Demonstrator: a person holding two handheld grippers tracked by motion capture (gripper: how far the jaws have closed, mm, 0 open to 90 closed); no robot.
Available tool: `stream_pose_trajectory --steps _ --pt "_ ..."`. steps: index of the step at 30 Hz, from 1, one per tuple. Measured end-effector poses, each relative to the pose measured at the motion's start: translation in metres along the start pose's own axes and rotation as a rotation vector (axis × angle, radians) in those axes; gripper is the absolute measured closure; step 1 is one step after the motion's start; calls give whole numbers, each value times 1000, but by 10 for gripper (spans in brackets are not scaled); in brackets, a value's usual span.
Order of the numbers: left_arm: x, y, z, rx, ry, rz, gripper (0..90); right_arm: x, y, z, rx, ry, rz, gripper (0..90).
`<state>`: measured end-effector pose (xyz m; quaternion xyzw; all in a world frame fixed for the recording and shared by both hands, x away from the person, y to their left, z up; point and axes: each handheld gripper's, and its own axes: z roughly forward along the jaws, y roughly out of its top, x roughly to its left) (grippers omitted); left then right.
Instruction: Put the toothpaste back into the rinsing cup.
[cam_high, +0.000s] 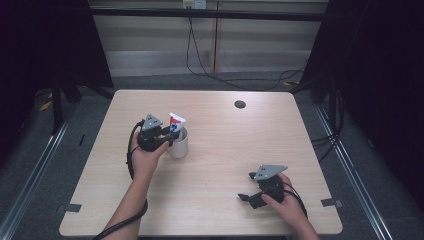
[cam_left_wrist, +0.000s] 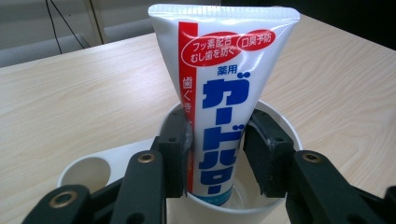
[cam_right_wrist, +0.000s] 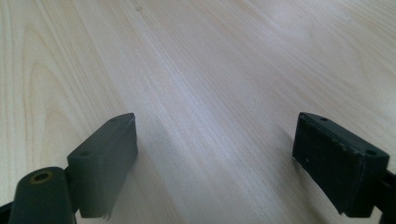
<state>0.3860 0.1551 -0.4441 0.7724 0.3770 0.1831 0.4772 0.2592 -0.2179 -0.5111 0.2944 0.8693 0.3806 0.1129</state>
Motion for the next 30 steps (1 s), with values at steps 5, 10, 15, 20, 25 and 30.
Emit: stream_pose_trajectory --steps 5,10,15,20,25,30 --pt "0 1 -1 5 -4 7 605 0 0 0 0 0 0 135" --pt "-1 2 -1 13 -7 13 588 0 0 0 0 0 0 135" --pt "-2 5 -3 -7 -23 3 557 0 0 0 0 0 0 135" --pt "-3 10 -5 -7 -31 -6 517 0 0 0 0 0 1 135" --pt "-1 6 -3 18 -36 -48 447 0 0 0 0 0 0 135" --pt "-5 7 -4 26 -16 -17 420 0 0 0 0 0 1 135"
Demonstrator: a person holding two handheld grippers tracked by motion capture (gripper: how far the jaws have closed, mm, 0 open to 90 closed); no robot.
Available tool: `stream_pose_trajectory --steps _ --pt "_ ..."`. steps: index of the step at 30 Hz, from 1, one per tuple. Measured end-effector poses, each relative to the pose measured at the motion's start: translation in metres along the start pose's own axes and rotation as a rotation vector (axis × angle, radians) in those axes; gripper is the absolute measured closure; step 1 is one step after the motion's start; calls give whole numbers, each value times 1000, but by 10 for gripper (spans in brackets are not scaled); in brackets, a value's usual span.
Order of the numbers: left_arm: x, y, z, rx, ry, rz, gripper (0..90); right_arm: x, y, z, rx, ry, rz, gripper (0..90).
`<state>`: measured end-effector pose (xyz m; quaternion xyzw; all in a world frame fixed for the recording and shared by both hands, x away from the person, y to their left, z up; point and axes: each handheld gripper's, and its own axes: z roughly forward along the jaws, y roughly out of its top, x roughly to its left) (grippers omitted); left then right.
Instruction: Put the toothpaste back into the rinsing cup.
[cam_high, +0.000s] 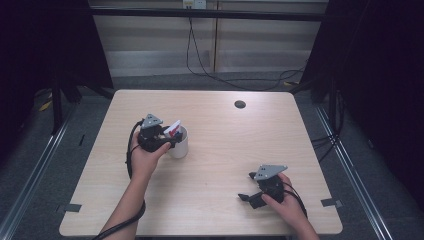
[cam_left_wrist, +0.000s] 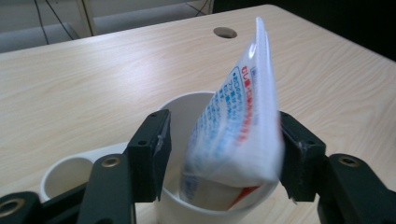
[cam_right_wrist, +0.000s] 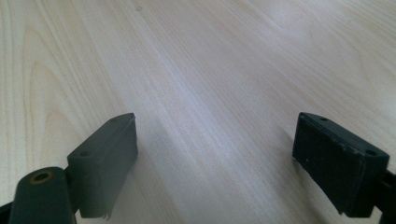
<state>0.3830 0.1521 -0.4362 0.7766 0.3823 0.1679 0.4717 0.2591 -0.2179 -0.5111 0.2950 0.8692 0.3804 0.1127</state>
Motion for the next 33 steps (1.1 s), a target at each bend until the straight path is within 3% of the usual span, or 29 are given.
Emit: stream_pose_trajectory --steps 9,19,22,24,27,29,32,33 --pt "-2 8 -7 -7 5 27 363 0 0 0 -1 1 -1 135" --pt "-4 8 -10 29 3 54 303 0 0 0 -1 1 -1 135" --pt "-5 8 -12 31 -5 46 286 0 0 0 -1 2 -1 134" --pt "-5 9 -15 49 0 76 273 0 0 0 -1 2 -1 135" --pt "-7 8 -17 41 -5 52 259 0 0 0 -2 4 -3 135" --pt "-7 8 -19 54 -13 75 252 0 0 0 0 4 -3 135" --pt "-6 7 -22 57 -20 70 234 1 -1 -1 -1 6 -5 135" --pt "-7 6 -23 46 -22 51 231 1 -1 -1 0 6 -5 135"
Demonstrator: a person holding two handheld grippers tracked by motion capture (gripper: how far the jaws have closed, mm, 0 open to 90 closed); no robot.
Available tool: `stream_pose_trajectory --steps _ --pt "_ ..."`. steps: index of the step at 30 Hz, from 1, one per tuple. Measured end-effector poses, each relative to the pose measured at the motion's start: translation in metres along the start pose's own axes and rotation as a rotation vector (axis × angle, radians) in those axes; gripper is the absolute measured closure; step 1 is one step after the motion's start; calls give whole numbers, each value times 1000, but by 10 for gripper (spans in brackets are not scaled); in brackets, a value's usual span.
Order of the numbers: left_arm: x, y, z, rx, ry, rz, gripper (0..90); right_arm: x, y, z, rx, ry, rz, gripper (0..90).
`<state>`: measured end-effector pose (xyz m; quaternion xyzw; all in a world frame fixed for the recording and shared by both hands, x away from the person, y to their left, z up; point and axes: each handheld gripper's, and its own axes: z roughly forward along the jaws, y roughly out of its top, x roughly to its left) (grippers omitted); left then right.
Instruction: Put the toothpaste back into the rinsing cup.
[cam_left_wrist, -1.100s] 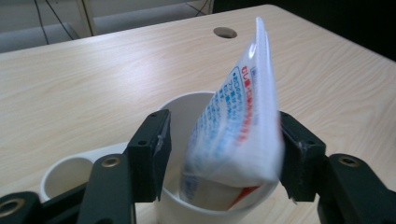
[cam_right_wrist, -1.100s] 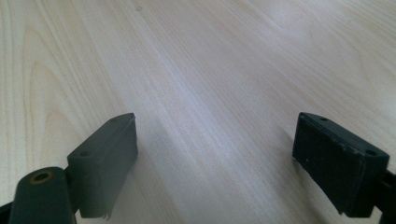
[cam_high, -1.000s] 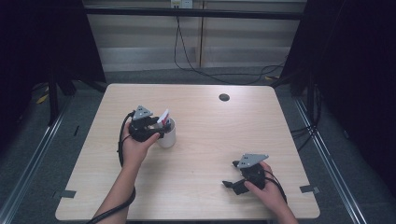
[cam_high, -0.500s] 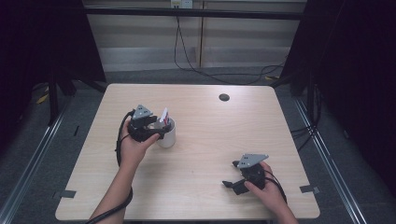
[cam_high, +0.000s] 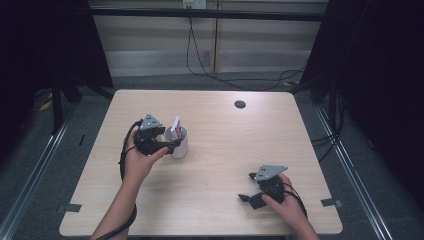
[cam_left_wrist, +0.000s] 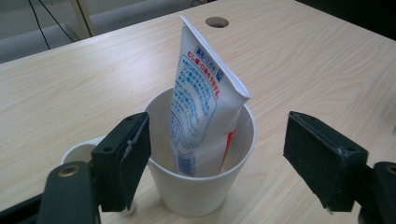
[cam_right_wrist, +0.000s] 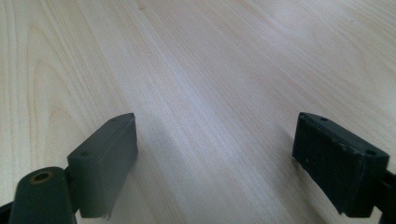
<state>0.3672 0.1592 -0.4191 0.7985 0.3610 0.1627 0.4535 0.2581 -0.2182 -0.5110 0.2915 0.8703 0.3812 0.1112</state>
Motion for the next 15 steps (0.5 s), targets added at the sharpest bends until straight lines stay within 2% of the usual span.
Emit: stream_pose_trajectory --steps 1,2,4,5,7,11,15 --pt "1 0 -2 9 -3 12 226 0 0 0 0 0 0 135" --pt "1 -2 -3 8 -7 2 217 0 0 0 0 0 0 135" --pt "2 -3 -5 19 -9 17 207 0 0 0 0 0 0 135" --pt "1 -4 -6 19 -12 10 204 0 0 0 0 0 0 135" --pt "1 -5 -9 21 -11 27 201 0 0 0 0 0 0 135" --pt "3 -8 -14 14 -38 4 189 0 0 0 0 0 0 135" --pt "3 -12 -19 8 -51 13 181 0 0 0 -1 -1 0 135"
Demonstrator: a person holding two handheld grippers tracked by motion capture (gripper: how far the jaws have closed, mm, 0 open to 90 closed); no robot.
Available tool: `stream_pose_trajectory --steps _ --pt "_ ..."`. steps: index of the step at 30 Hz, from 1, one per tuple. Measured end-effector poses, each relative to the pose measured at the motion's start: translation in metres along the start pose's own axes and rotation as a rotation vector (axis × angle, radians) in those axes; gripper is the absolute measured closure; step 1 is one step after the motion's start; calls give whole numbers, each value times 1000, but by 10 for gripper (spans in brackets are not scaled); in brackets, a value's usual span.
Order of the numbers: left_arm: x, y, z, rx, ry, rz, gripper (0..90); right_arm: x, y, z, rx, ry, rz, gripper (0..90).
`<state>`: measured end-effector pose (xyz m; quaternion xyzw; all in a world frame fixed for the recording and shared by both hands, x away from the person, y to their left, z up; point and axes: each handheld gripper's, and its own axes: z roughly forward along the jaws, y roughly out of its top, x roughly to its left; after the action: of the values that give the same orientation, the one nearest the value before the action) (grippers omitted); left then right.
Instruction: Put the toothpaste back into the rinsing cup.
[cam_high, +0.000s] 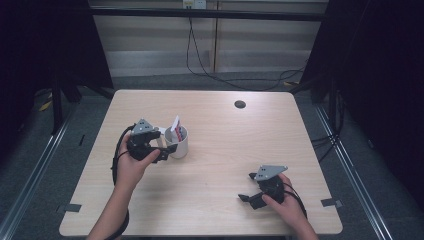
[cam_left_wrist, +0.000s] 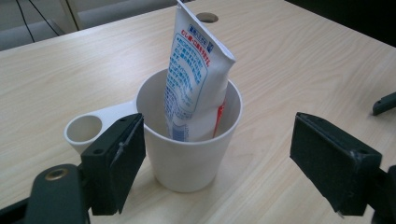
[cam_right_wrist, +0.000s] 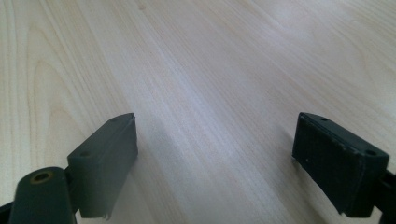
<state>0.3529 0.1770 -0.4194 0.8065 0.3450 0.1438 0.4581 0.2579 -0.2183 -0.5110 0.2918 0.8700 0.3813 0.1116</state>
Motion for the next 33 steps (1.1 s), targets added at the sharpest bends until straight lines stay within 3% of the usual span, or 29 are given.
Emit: stream_pose_trajectory --steps 12,19,25,33 --pt "1 -17 -8 14 1 6 175 0 0 0 0 0 -1 135" --pt "1 -31 -7 45 -6 11 175 0 0 0 0 0 -1 135" --pt "1 -43 -6 50 -19 -16 178 0 0 0 -1 0 -1 135" --pt "1 -56 -6 65 -21 -14 181 0 0 -1 0 0 1 135"
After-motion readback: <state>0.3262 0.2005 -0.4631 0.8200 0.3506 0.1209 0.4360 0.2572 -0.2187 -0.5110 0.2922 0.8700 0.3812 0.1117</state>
